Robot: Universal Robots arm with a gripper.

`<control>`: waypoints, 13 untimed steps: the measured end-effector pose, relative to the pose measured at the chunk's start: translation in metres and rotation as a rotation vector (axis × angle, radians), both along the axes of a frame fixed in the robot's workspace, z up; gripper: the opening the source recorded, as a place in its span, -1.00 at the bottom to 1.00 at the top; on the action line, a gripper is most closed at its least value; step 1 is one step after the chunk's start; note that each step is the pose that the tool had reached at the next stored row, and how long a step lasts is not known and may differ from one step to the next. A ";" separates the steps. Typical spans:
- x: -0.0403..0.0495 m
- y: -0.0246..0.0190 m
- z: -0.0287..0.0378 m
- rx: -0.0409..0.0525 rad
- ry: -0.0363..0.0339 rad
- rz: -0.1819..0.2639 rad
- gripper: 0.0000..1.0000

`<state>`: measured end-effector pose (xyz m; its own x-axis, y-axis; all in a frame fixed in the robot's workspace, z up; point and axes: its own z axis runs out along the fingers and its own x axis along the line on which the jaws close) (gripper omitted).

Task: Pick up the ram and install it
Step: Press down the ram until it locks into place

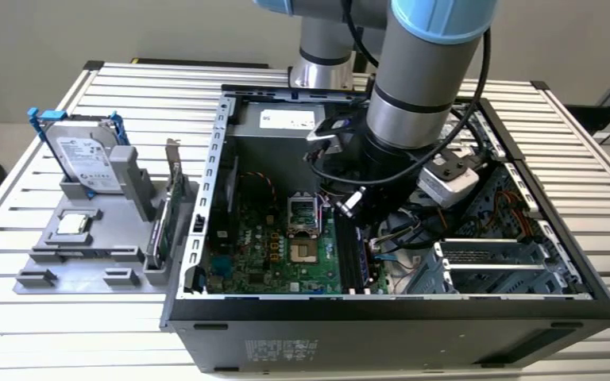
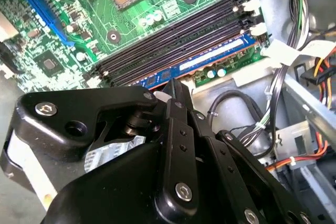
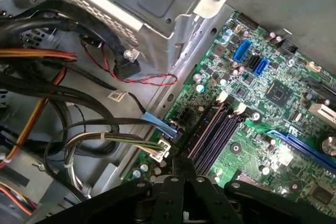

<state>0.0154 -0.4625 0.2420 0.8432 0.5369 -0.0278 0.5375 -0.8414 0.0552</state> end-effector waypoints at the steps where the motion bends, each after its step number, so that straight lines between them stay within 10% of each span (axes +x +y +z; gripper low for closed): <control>1: 0.0000 0.0000 0.0000 0.0000 0.0022 0.012 -1.00; 13: -0.0001 0.0000 -0.0013 -0.0003 0.0086 0.188 -1.00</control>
<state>0.0154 -0.4625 0.2407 0.7277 0.6850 -0.0348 0.6858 -0.7260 0.0501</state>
